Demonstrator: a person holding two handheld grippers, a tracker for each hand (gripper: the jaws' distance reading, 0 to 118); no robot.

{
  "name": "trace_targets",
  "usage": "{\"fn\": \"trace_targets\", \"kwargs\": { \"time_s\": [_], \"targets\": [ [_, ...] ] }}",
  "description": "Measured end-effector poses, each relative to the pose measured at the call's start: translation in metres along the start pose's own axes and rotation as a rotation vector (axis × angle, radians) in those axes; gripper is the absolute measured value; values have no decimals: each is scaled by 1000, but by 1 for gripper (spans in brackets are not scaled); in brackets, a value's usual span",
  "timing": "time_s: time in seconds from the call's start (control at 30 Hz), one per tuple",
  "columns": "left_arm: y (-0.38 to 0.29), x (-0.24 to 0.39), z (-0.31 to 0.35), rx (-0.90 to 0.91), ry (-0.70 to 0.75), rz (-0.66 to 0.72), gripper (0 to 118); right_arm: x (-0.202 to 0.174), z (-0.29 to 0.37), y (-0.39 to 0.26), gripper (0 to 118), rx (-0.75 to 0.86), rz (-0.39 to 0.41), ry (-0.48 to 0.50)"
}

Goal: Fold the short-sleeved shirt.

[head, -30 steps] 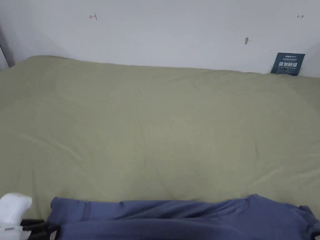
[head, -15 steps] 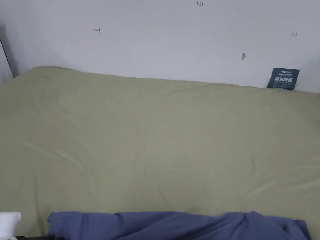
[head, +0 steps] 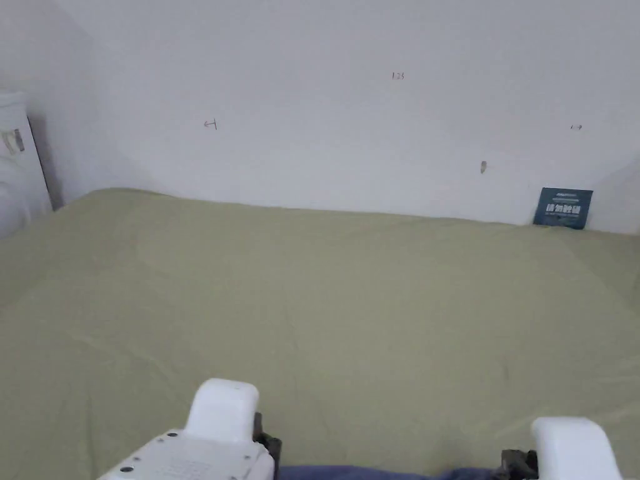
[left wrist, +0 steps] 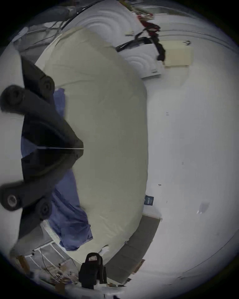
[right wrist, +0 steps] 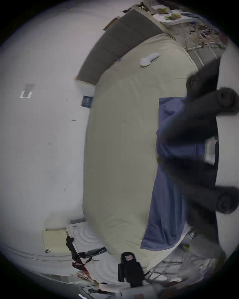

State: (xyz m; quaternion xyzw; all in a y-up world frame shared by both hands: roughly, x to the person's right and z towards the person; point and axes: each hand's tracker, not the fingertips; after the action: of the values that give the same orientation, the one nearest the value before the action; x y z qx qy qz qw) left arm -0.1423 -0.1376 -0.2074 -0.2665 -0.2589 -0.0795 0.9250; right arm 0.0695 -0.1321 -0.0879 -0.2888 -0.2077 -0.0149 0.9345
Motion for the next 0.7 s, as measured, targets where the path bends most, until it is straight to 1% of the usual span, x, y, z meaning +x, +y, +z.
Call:
{"fn": "trace_targets", "kwargs": {
  "time_s": [0.03,0.1,0.17,0.23,0.27,0.33,0.43,0.7],
  "targets": [
    [-10,15,4,-7,-7,6,0,-9,3,-11,3,29,-12,-13],
    [-30,37,12,-6,7,23,0,-23,6,-30,1,29,-26,6],
    [-52,54,13,-24,-12,34,0,-34,3,-49,1,18,-45,17],
    [-66,68,11,-66,-4,-15,0,-40,1,-59,1,-10,-43,44],
    [-69,70,10,-102,-31,-19,0,-45,1,-63,1,-16,-40,54],
    [-74,71,13,-104,-50,11,0,-47,3,-69,1,-16,-39,59],
    [-72,70,17,-97,-34,8,0,-49,7,-70,1,-8,-29,64],
    [-59,52,13,-71,19,70,0,-42,4,-63,1,11,-34,21]
  ]
}}
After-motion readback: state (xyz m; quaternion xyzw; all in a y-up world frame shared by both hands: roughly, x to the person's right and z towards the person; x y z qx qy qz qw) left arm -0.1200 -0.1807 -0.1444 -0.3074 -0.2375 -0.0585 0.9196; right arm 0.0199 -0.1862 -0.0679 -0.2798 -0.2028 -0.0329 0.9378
